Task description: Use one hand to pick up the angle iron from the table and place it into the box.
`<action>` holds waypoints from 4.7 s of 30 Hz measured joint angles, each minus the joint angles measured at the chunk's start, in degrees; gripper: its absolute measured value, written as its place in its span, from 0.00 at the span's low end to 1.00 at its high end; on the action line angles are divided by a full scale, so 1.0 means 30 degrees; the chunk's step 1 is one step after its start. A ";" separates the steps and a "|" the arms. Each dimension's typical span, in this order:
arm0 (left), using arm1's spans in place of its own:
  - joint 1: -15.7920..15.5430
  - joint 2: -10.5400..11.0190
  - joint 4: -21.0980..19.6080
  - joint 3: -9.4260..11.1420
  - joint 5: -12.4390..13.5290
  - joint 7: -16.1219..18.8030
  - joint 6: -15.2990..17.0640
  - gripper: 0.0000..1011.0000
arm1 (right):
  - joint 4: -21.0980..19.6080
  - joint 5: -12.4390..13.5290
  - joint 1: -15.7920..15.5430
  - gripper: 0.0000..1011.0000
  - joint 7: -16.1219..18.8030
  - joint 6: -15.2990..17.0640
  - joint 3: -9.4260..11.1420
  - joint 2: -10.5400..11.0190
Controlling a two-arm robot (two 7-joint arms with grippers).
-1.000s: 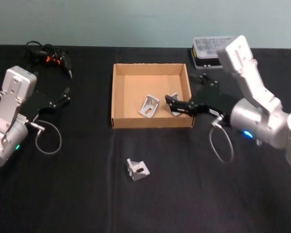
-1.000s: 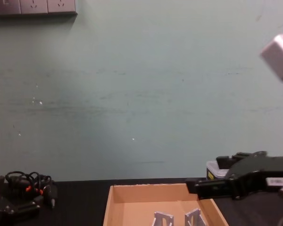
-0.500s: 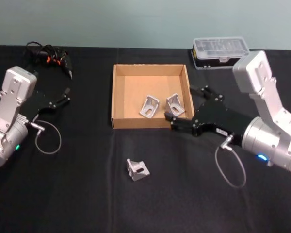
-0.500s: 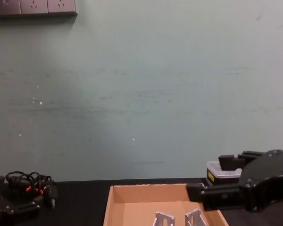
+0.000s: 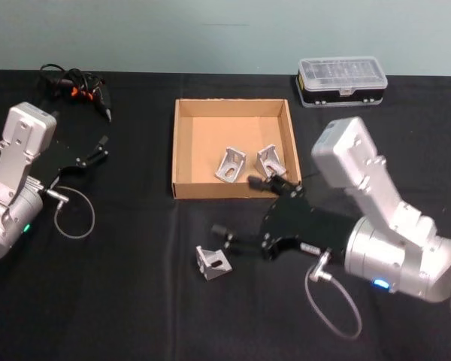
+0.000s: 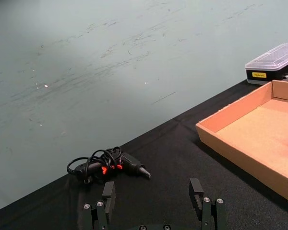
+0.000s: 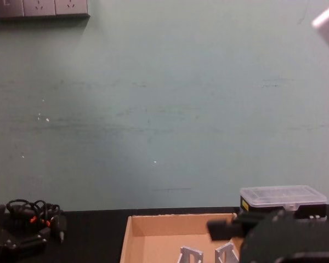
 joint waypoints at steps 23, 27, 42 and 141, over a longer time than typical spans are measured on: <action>0.0001 0.0000 0.0000 -0.0001 0.0000 0.0000 0.0000 1.00 | 0.2052 -0.1438 0.0101 0.99 -0.0540 0.1473 -0.2481 -0.1374; 0.0000 0.0001 0.0000 -0.0001 0.0000 0.0000 0.0000 1.00 | 0.2388 -0.1716 0.0208 0.99 -0.0549 0.1765 -0.2603 -0.1614; 0.0001 -0.0001 0.0000 -0.0001 0.0000 0.0000 0.0000 1.00 | 0.3811 -0.2700 0.0718 0.99 -0.0414 0.2352 -0.2968 -0.2635; 0.0000 0.0000 0.0000 -0.0001 0.0000 0.0000 0.0000 1.00 | -0.0440 -0.1545 -0.0995 0.09 -0.0947 0.0644 0.2124 -0.1762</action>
